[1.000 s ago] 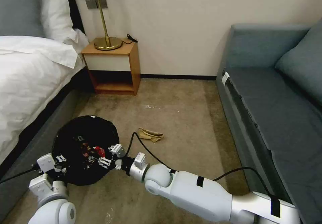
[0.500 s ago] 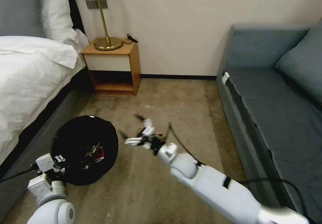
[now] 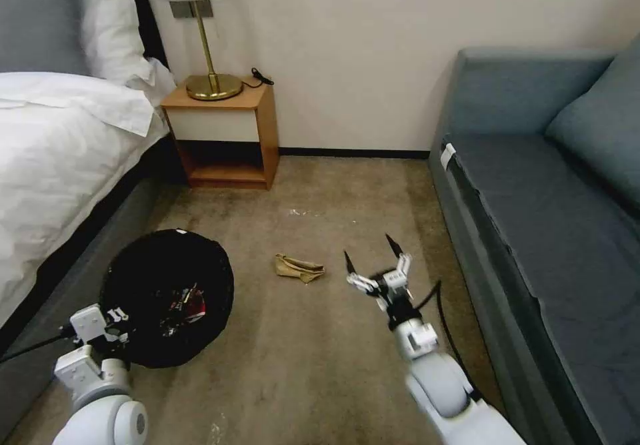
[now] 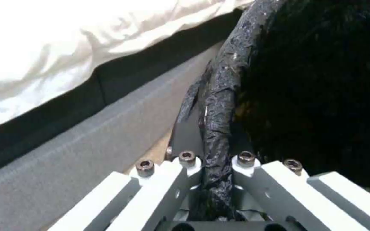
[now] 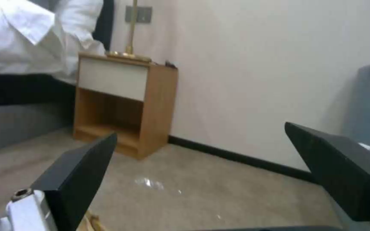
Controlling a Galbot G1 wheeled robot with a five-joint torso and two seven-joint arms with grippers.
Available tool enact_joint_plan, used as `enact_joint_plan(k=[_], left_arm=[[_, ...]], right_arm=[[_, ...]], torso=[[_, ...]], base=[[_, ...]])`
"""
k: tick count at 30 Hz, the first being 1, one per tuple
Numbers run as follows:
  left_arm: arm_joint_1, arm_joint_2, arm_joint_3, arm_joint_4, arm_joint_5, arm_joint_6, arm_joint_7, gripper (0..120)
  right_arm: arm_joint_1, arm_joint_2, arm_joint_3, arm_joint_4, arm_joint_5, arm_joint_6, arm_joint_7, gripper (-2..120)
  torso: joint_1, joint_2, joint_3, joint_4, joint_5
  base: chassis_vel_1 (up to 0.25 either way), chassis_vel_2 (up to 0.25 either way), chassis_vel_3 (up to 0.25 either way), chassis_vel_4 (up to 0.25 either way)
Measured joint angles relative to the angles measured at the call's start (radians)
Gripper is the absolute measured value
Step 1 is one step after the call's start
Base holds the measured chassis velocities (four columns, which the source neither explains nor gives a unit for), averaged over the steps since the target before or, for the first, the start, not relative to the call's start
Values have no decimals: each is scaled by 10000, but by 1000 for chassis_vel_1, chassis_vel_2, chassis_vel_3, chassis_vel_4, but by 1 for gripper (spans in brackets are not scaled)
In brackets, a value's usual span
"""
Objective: Pick up the trash bin, then pick up the garbage on the floor and place it into the trash bin.
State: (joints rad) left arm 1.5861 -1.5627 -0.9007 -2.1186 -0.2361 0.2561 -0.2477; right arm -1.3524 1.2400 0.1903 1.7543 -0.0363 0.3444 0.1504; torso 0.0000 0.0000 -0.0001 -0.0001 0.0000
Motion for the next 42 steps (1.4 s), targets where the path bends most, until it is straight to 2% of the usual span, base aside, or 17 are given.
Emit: enact_joint_plan(k=[9,26,42], left_arm=[[83,-3,-24,-98,-12,-22,-4,3],[158,59,-75,-210,-10,-40,-16,3],[99,29,-81,-134,-25,-57,-17,3]], right_arm=[[-770,381,502,-49,-321,712,-19,100],[-797,542,335,-259,-131,902,-165,100],[-698,500,318,-329,19,953,-295,100]], torso=[[0,0,0,1,1],[0,0,0,1,0],[0,0,1,1,0]], base=[[0,0,0,0],[0,0,0,0],[-75,70,69,-74]])
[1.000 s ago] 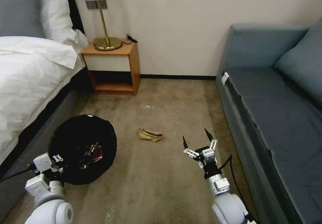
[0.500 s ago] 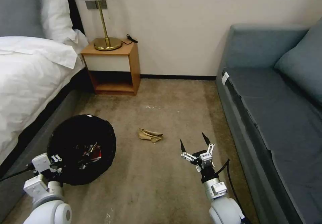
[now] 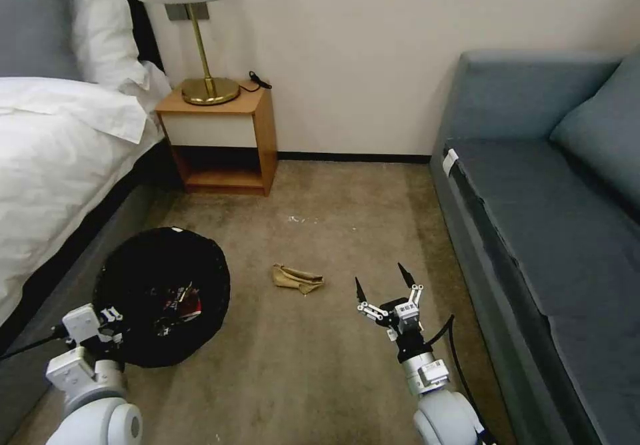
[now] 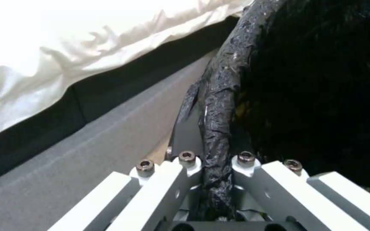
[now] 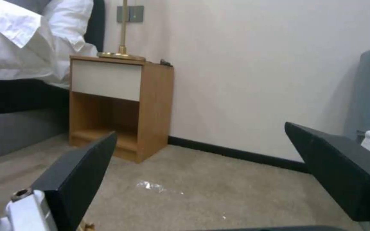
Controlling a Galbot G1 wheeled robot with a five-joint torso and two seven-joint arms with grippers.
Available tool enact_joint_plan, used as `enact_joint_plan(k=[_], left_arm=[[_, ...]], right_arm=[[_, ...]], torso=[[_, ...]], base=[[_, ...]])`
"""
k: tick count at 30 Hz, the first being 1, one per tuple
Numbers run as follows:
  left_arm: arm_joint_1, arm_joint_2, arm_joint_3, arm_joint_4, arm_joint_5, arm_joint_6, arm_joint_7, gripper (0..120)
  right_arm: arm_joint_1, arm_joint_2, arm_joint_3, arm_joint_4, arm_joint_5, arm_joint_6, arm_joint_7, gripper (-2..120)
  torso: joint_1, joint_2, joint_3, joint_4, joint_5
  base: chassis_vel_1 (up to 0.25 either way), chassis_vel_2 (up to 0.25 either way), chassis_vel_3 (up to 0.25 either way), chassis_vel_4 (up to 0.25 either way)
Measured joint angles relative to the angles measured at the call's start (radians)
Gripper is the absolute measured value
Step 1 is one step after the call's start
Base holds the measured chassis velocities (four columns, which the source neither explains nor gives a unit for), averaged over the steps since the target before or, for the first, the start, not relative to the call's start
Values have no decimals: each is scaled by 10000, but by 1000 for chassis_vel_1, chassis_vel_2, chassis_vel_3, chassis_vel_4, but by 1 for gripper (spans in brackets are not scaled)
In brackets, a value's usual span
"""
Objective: Pick up the trash bin, then pick up the garbage on the floor and place it into the trash bin.
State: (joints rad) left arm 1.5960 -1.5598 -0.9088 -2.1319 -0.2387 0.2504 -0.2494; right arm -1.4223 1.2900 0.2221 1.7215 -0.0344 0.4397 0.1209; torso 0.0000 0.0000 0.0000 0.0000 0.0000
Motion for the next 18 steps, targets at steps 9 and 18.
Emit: enact_joint_plan(k=[9,18], left_arm=[[-21,-26,6,-14,2,-25,-5,3],[-156,86,-70,191,-24,-102,-12,3]], right_arm=[[63,-6,3,-4,34,0,-23,100],[83,-9,-7,8,52,-1,-94,100]], torso=[[0,0,0,1,0],[0,0,0,0,0]], base=[[-68,70,72,-72],[-99,97,93,-97]])
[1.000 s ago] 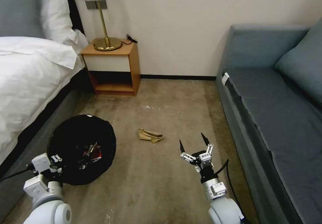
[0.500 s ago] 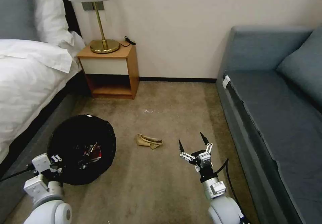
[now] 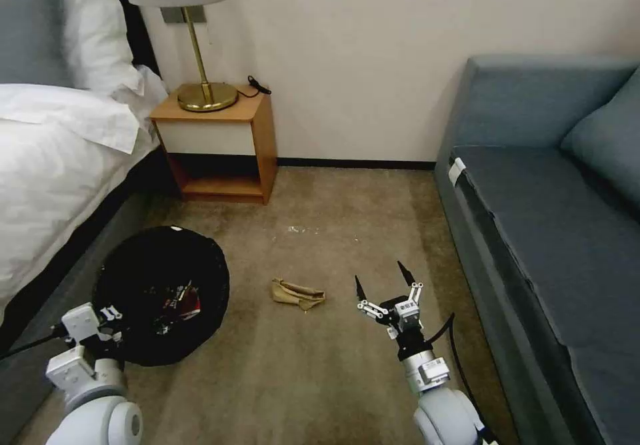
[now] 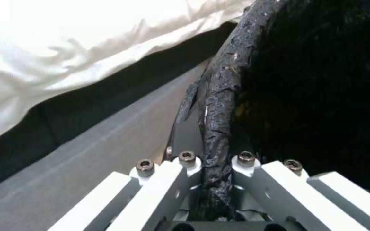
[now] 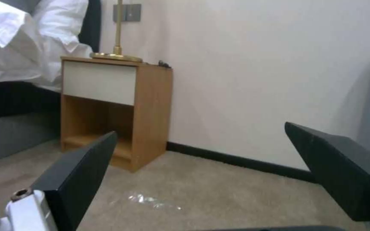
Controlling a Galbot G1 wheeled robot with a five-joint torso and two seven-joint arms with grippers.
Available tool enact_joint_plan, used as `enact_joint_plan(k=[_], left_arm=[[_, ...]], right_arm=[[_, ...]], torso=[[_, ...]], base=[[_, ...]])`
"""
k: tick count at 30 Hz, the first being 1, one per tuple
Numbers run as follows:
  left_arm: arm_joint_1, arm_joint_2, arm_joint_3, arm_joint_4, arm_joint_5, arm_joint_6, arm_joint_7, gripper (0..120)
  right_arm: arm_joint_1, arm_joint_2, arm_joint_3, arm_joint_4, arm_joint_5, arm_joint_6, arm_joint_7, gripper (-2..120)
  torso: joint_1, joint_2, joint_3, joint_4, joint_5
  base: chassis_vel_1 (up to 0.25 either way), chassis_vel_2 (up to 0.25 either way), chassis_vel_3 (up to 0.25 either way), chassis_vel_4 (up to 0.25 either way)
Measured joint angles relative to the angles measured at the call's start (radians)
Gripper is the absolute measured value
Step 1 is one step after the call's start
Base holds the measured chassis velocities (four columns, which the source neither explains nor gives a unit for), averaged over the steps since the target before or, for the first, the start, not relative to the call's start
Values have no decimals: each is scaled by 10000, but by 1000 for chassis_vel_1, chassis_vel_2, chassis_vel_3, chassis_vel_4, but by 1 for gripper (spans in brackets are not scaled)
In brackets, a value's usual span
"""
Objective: Pick up the trash bin, then pick up the garbage on the floor and place it into the trash bin.
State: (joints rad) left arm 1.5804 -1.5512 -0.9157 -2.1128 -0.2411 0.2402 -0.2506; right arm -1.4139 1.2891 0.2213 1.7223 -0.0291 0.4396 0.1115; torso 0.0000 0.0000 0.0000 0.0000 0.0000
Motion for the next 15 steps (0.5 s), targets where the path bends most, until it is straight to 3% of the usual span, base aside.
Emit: enact_joint_plan(k=[15], left_arm=[[-80,-12,-4,15,-3,-17,0,3]], right_arm=[[118,-18,-78,-20,40,-19,-46,100]], torso=[[0,0,0,0,0]], base=[[-112,126,123,-119]])
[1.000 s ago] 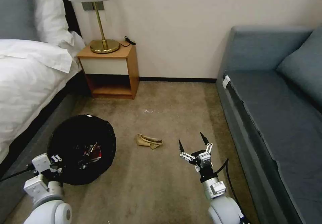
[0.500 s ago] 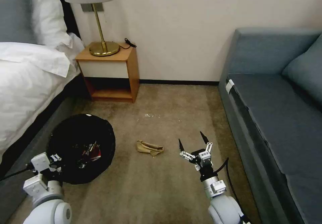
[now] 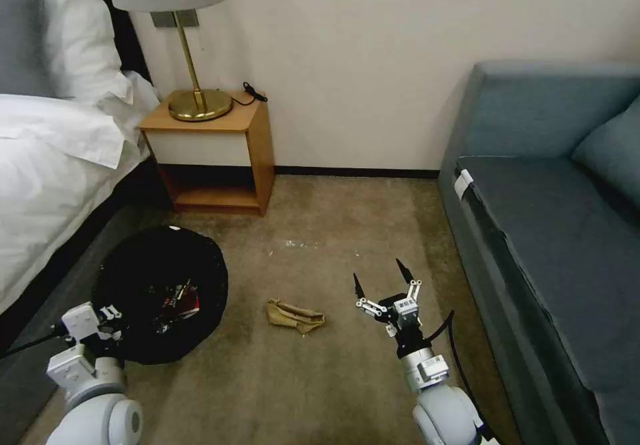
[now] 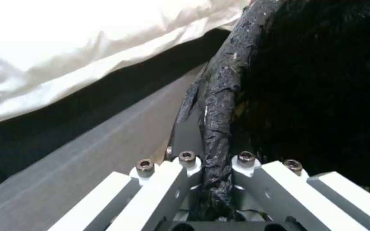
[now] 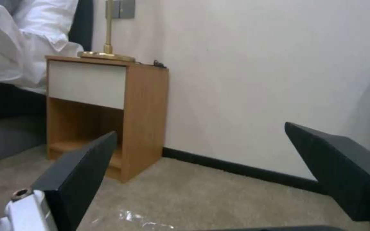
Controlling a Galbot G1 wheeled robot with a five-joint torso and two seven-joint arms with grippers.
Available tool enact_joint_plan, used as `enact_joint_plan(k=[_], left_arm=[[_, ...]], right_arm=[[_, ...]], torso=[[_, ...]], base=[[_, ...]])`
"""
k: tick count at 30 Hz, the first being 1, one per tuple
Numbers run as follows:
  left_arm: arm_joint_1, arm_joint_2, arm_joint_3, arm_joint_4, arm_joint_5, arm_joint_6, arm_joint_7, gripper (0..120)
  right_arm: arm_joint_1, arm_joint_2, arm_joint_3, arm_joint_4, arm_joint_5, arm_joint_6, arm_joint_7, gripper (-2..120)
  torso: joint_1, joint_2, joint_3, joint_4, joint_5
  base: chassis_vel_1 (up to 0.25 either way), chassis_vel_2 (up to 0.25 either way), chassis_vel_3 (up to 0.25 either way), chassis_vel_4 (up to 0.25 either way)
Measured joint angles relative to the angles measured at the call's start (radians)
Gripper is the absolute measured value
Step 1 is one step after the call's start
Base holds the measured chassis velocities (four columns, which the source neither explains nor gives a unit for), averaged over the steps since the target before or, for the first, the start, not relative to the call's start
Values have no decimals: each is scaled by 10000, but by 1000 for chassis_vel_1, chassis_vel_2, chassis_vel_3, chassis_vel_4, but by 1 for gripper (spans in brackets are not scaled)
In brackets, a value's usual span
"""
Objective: Pick up the trash bin, then pick up the garbage on the floor and place it into the trash bin.
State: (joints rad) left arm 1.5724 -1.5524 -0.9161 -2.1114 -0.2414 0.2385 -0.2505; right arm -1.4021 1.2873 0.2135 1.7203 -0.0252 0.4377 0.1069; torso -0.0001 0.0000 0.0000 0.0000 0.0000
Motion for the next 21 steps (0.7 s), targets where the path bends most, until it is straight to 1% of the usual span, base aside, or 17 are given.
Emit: enact_joint_plan(k=[3,6,7,9,10,11,12,13,14,15,16,18,19,20,21], left_arm=[[-13,0,0,9,2,0,0,3],[-38,0,1,63,12,-7,1,3],[-38,0,1,63,12,-7,1,3],[-37,1,0,63,20,-13,2,3],[-37,1,0,63,20,-13,2,3],[-34,9,-4,61,23,-14,3,3],[-27,21,-20,58,25,-14,2,3],[-27,21,-20,58,25,-14,2,3],[-27,24,-35,54,28,-14,3,3],[-23,25,-38,54,34,-14,1,3],[-23,25,-38,54,34,-14,1,3],[1,-10,-40,50,43,-15,2,3],[8,-41,-37,49,52,-15,4,3],[8,-41,-37,49,52,-15,4,3],[16,-62,-39,50,60,-17,1,3]], right_arm=[[83,-48,-58,-65,26,0,-58,100],[669,-470,-426,-340,227,-92,-478,100],[669,-470,-426,-340,227,-92,-478,100],[1423,-1027,-1046,-634,543,-675,-717,100],[1423,-1027,-1046,-634,543,-675,-717,100],[1839,-1330,-1489,-772,783,-1021,-734,100],[2606,-1828,-2444,-908,1323,-1652,-737,100],[2606,-1828,-2444,-908,1323,-1652,-737,100],[3147,-2225,-3175,-918,1835,-2280,-840,100],[3683,-2597,-3829,-872,2372,-3113,-1064,100],[3683,-2597,-3829,-872,2372,-3113,-1064,100],[4970,-3204,-5130,-837,3429,-4800,-1685,100],[5544,-3375,-5664,-901,3801,-5367,-1914,100],[5544,-3375,-5664,-901,3801,-5367,-1914,100],[5956,-3459,-6037,-980,4026,-5703,-2018,100]], torso=[[0,0,0,-1,0],[1,0,0,-3,0],[1,0,0,-3,0],[1,0,0,0,3],[1,0,0,0,3],[1,-1,1,-1,-2],[0,0,0,0,2],[0,0,0,0,2],[0,0,-1,2,4],[1,-1,0,2,1],[1,-1,0,2,1],[0,-1,-1,-2,1],[1,0,0,-1,0],[1,0,0,-1,0],[1,-1,0,-2,0]], base=[[-122,121,97,-123],[-78,66,84,-104],[-52,58,85,-99],[-26,16,28,-25],[0,0,0,0],[0,0,0,0],[0,0,0,0],[0,0,0,0],[0,0,0,0],[0,0,0,0],[0,0,0,0],[0,0,0,0],[0,0,0,0],[0,0,0,0],[0,0,0,0]])
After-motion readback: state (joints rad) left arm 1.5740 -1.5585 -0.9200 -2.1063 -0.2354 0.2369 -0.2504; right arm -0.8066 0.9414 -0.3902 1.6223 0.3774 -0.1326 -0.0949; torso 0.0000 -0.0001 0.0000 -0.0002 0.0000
